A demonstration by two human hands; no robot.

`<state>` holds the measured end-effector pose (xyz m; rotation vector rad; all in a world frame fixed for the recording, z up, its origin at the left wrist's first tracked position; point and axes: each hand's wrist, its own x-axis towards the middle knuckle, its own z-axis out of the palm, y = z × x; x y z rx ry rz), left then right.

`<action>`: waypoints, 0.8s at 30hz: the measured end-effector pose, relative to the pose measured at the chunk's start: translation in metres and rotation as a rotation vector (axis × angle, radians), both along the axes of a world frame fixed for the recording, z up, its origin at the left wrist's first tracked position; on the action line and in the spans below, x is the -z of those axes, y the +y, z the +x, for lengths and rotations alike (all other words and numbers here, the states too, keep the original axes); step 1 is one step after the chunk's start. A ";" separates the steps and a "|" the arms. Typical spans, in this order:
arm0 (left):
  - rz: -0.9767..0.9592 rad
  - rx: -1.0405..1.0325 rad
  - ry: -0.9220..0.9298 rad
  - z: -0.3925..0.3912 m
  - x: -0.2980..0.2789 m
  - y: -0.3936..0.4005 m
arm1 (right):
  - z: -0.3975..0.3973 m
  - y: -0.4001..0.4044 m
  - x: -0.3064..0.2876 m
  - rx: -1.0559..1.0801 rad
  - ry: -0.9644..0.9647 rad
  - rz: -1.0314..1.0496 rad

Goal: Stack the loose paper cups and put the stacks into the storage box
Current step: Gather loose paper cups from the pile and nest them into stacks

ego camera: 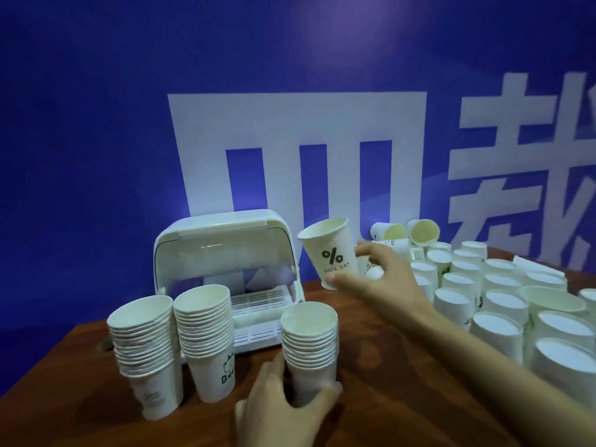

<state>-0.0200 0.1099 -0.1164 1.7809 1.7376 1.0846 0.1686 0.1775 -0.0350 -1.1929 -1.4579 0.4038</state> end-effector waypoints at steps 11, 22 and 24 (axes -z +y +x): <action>-0.014 0.011 -0.140 -0.001 0.015 0.012 | -0.041 -0.038 0.035 -0.058 -0.135 -0.091; 0.016 0.006 -0.108 0.004 0.013 0.007 | -0.032 -0.039 0.047 -0.124 -0.205 -0.003; -0.007 0.029 -0.100 0.003 0.007 0.002 | -0.028 -0.036 0.045 -0.142 -0.219 0.012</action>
